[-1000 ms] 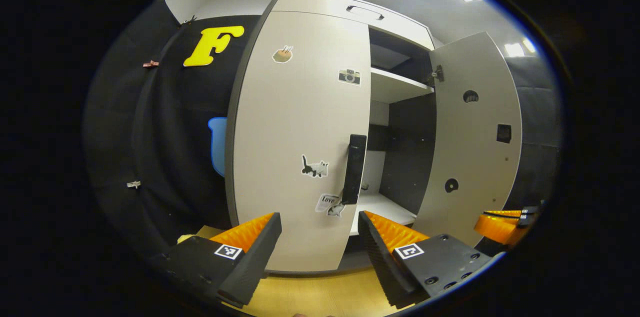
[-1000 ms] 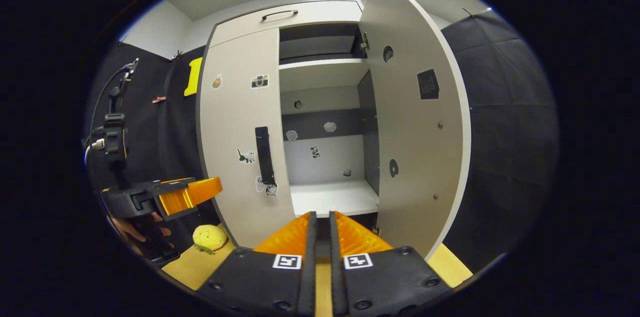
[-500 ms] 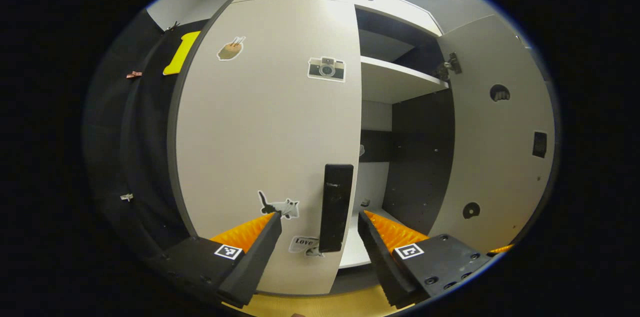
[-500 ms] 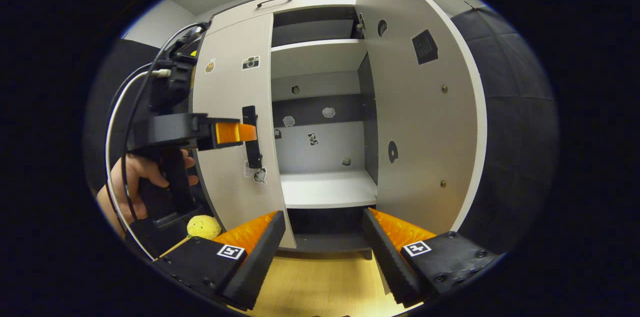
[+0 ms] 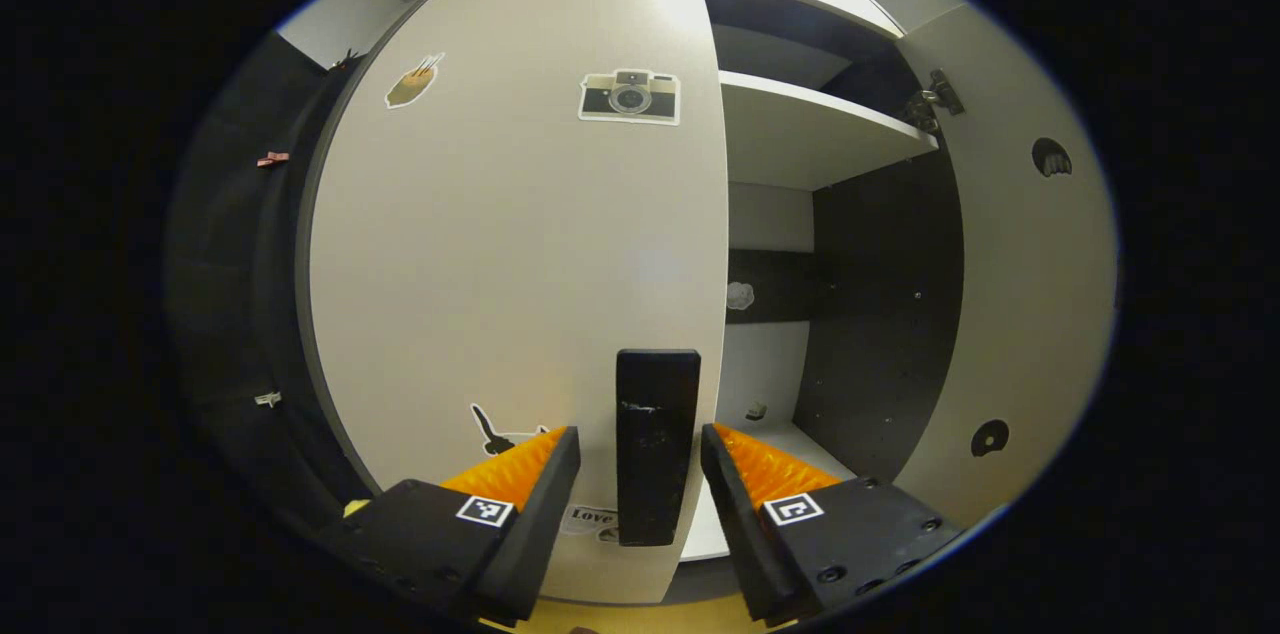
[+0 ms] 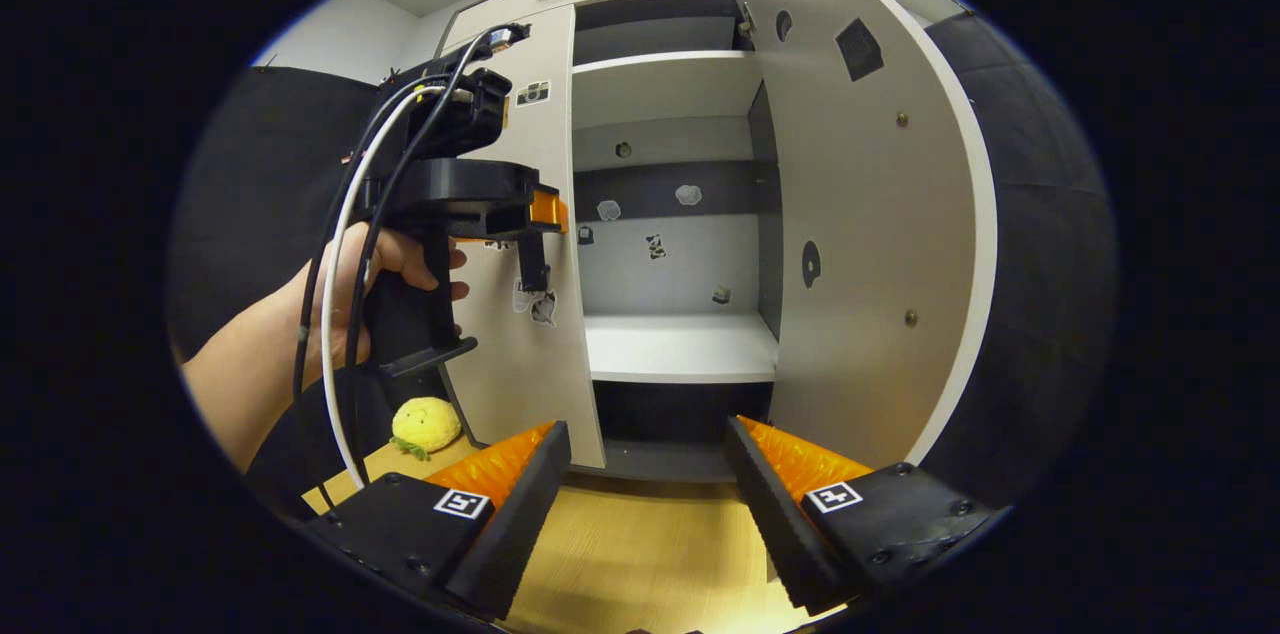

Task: Open the right door of the double-door shoe cabinet with the right hand, and open the left door with the left hand.

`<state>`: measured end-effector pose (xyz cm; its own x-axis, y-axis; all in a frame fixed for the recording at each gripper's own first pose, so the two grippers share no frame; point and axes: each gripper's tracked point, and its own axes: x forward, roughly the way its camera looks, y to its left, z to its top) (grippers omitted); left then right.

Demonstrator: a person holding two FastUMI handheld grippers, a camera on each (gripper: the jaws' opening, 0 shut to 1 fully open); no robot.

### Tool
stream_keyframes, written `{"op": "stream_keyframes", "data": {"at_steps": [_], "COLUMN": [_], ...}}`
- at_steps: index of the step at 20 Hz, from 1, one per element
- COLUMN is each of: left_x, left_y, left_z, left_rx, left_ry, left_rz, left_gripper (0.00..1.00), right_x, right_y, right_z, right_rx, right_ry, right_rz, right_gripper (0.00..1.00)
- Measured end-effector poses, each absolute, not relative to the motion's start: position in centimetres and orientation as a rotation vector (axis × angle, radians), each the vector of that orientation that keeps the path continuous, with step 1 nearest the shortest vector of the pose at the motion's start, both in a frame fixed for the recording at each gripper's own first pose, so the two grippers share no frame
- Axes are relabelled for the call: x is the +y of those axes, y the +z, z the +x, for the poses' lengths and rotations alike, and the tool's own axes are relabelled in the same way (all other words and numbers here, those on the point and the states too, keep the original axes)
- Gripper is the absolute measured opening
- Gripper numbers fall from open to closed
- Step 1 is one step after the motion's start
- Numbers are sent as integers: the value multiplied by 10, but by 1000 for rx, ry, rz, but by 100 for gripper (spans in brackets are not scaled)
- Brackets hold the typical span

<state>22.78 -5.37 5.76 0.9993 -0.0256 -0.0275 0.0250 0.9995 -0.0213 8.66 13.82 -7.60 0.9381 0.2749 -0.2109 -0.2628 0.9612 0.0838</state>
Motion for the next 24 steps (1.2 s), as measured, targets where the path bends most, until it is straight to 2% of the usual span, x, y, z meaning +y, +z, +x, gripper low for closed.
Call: {"op": "stream_keyframes", "data": {"at_steps": [2, 4, 5, 6, 12, 15, 17, 24], "left_x": [-56, -57, -57, -57, -57, -57, -57, -53], "left_y": [56, 52, 49, 48, 47, 48, 48, 48], "left_z": [228, 229, 229, 229, 228, 228, 226, 192], "left_rx": [36, 50, 59, 65, 64, 55, 59, 48], "left_ry": [-16, -12, -9, -10, -12, -8, -22, -86], "left_rz": [-29, -44, -52, -48, -55, -76, -84, -113], "left_gripper": [68, 56, 42, 37, 33, 20, 16, 16], "right_x": [134, 130, 130, 130, 124, 122, 120, 119], "right_y": [-77, -77, -79, -80, -85, -87, -86, -88], "right_z": [89, 90, 91, 91, 88, 85, 85, 80], "right_rx": [226, 229, 232, 232, 249, 253, 252, 269], "right_ry": [277, 279, 281, 282, 289, 292, 290, 237], "right_rz": [67, 71, 63, 46, 38, 20, 16, 44], "right_gripper": [99, 99, 99, 99, 99, 99, 99, 99]}}
